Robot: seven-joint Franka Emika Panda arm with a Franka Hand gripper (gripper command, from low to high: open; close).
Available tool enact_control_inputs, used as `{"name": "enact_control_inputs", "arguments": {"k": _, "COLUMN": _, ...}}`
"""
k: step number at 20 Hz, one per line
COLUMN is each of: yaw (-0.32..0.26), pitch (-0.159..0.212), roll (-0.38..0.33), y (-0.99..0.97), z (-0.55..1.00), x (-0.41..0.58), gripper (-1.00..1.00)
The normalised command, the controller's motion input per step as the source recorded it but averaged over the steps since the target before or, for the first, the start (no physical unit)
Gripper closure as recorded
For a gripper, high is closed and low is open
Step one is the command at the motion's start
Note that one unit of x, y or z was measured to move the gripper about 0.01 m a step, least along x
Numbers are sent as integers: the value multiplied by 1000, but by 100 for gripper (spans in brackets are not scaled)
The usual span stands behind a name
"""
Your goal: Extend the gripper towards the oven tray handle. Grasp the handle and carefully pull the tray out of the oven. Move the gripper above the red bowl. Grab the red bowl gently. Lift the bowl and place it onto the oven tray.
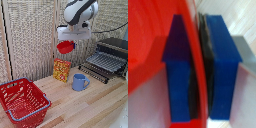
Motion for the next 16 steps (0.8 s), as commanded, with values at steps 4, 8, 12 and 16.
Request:
{"name": "enact_control_inputs", "arguments": {"k": 4, "yaw": -132, "pitch": 2, "roll": 0, "y": -809, "z": 17, "x": 59, "gripper": 100}}
{"name": "enact_control_inputs", "arguments": {"k": 8, "yaw": -150, "pitch": 0, "roll": 0, "y": -766, "z": 0, "x": 55, "gripper": 100}}
{"name": "enact_control_inputs", "arguments": {"k": 12, "yaw": -133, "pitch": 0, "roll": 0, "y": -807, "z": 0, "x": 70, "gripper": 100}}
{"name": "enact_control_inputs", "arguments": {"k": 16, "yaw": -124, "pitch": 0, "roll": 0, "y": -830, "z": 0, "x": 70, "gripper": 100}}
